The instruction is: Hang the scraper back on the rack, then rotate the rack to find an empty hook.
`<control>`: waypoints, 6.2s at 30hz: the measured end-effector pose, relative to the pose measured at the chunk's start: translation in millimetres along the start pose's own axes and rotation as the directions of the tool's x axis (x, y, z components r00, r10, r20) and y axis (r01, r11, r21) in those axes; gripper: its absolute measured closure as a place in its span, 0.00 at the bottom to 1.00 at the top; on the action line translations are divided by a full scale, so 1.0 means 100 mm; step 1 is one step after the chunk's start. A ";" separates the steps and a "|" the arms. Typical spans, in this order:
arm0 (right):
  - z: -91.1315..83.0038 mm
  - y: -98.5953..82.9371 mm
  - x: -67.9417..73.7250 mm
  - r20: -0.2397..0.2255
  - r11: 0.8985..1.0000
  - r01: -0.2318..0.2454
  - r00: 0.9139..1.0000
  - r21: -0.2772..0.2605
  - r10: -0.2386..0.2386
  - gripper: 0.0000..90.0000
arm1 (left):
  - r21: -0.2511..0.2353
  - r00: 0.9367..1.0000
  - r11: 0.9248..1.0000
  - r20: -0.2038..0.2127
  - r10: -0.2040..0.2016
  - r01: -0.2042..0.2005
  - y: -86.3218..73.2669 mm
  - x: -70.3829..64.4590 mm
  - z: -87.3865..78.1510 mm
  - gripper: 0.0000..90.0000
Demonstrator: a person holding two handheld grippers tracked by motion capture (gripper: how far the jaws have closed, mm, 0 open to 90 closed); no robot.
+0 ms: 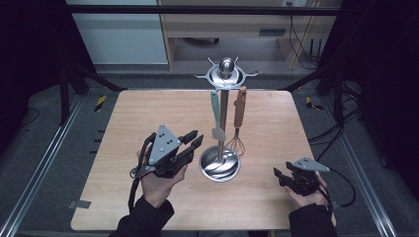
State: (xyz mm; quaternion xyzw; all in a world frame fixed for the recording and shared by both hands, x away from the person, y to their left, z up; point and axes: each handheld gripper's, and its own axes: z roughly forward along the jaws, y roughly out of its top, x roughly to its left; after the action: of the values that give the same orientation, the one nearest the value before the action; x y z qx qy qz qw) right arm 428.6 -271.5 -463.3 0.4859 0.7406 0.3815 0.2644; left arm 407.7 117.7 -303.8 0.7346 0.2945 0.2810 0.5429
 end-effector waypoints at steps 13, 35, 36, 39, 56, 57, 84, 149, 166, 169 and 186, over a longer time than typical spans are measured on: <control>-0.04 0.03 0.02 0.001 1.000 -0.006 1.000 -0.027 0.006 0.55 | 0.141 0.994 0.986 -0.069 -0.081 0.090 -0.62 0.48 -0.09 0.65; -0.23 0.28 0.16 -0.055 0.992 -0.003 0.998 -0.124 -0.004 0.82 | 0.331 0.988 0.937 -0.137 -0.067 0.109 -1.57 0.88 -0.36 0.56; -0.26 0.31 0.18 -0.060 0.991 -0.006 0.998 -0.134 -0.002 0.84 | 0.333 0.988 0.936 -0.140 -0.067 0.111 -1.60 0.89 -0.38 0.56; -0.35 0.42 0.23 -0.065 0.986 0.002 0.998 -0.166 -0.013 0.90 | 0.349 0.987 0.930 -0.148 -0.064 0.113 -1.68 0.93 -0.44 0.56; -0.72 1.10 0.54 -0.139 0.936 0.008 0.988 -0.351 -0.061 1.00 | 0.369 0.969 0.907 -0.209 -0.132 0.203 -1.85 1.10 -0.56 0.59; -0.73 1.15 0.56 -0.142 0.931 0.010 0.988 -0.366 -0.066 1.00 | 0.369 0.968 0.906 -0.210 -0.135 0.206 -1.85 1.10 -0.56 0.59; -1.09 2.11 0.97 -0.186 0.833 0.012 0.973 -0.552 -0.137 1.00 | 0.416 0.963 0.880 -0.231 -0.141 0.228 -1.87 1.12 -0.52 0.62; -1.07 2.14 0.94 -0.177 0.847 0.040 0.972 -0.531 -0.156 1.00 | 0.437 0.958 0.865 -0.248 -0.148 0.246 -1.88 1.13 -0.50 0.61; -1.05 2.29 0.83 -0.147 0.831 0.051 0.976 -0.554 -0.158 1.00 | 0.434 0.957 0.866 -0.250 -0.150 0.249 -1.88 1.14 -0.50 0.61; -1.06 2.29 0.83 -0.158 0.831 0.049 0.974 -0.554 -0.163 1.00 | 0.438 0.957 0.864 -0.249 -0.148 0.247 -1.88 1.14 -0.50 0.61; -1.06 2.27 1.11 -0.212 0.818 0.084 0.946 -0.569 -0.245 1.00 | 0.440 0.962 0.868 -0.236 -0.137 0.231 -1.88 1.14 -0.48 0.61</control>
State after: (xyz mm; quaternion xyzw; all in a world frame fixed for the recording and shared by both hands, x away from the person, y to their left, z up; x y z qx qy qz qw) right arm 422.4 -148.5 -218.7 0.2644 0.6674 0.6183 0.3199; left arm 424.7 277.4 -461.9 0.7797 0.4740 0.2206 0.3445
